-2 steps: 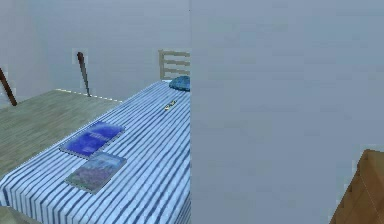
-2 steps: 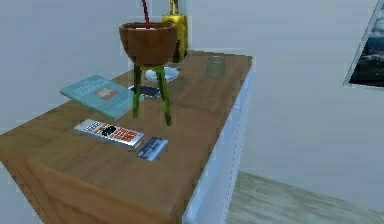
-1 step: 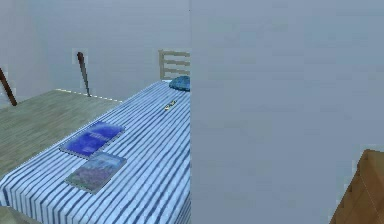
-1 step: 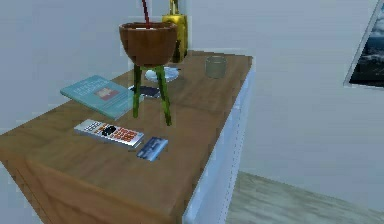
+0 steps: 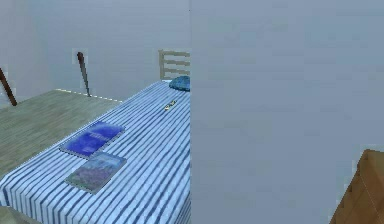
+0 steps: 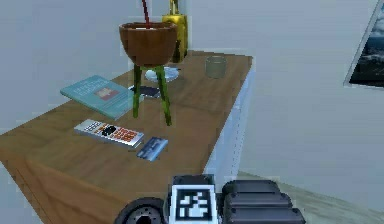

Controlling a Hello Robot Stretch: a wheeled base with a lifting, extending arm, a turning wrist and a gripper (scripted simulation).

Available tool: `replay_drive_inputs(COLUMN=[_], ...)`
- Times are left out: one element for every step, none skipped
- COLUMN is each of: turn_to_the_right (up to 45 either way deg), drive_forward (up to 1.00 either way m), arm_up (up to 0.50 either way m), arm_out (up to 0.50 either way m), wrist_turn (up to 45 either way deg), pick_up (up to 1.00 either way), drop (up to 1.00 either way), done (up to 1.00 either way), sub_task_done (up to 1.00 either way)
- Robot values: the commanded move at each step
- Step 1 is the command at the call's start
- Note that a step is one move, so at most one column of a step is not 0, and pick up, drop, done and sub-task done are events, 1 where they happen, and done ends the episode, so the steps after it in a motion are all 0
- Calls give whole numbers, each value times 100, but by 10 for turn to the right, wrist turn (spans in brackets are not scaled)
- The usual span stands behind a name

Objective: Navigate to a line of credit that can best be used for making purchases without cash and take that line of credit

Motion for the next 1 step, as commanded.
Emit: replay_drive_inputs(turn_to_the_right=[0], drive_forward=[0], arm_up=[0], arm_out=[8], wrist_turn=[0], pick_up=[0], drop=[0], done=[0], sub_task_done=[0])
